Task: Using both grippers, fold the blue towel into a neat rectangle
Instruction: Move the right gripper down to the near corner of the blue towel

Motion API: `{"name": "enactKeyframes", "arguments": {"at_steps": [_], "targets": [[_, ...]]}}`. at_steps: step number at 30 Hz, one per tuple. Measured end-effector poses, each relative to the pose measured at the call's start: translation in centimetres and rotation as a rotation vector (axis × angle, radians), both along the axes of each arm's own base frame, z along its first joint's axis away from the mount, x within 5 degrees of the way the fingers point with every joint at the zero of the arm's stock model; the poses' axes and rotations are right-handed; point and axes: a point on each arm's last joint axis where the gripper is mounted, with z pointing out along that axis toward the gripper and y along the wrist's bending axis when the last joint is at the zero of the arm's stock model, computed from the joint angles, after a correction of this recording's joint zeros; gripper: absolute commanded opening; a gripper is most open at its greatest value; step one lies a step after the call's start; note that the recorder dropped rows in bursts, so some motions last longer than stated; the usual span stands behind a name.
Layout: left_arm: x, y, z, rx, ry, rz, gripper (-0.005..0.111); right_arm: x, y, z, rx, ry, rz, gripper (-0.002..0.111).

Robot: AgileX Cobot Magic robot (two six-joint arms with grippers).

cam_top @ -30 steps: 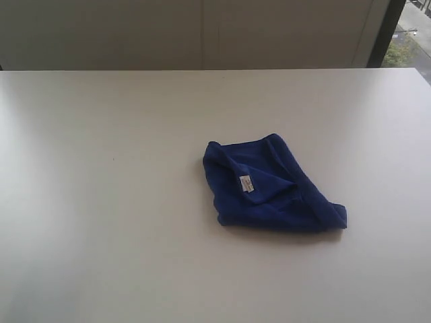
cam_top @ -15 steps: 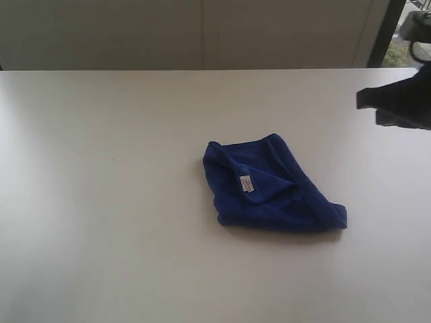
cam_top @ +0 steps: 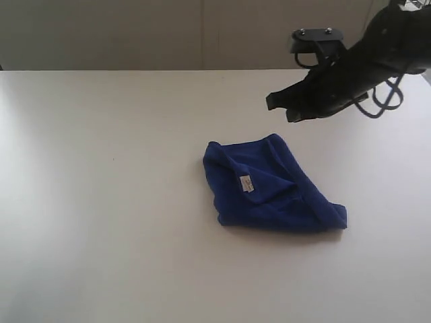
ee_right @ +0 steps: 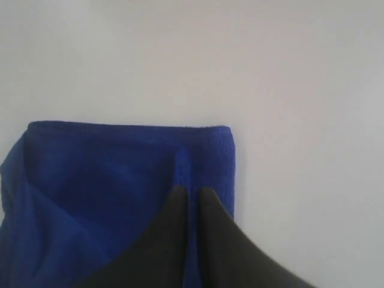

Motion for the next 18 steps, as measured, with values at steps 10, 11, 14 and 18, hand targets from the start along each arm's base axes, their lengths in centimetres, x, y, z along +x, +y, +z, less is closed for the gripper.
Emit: {"name": "enactKeyframes", "arguments": {"at_steps": [10, 11, 14, 18], "targets": [[0.0, 0.0, 0.0, 0.000, 0.000, 0.000, 0.000, 3.1, 2.6, -4.8, -0.016, 0.028, 0.044, 0.042], [0.0, 0.0, 0.0, 0.000, 0.000, 0.000, 0.000, 3.2, 2.6, -5.2, -0.019, 0.026, 0.044, 0.042], [0.0, 0.0, 0.0, 0.000, 0.000, 0.000, 0.000, 3.6, 2.7, -5.8, -0.023, 0.016, 0.037, 0.042], [0.0, 0.0, 0.0, 0.000, 0.000, 0.000, 0.000, 3.7, 2.8, -6.8, -0.027, 0.026, 0.035, 0.041]]}}
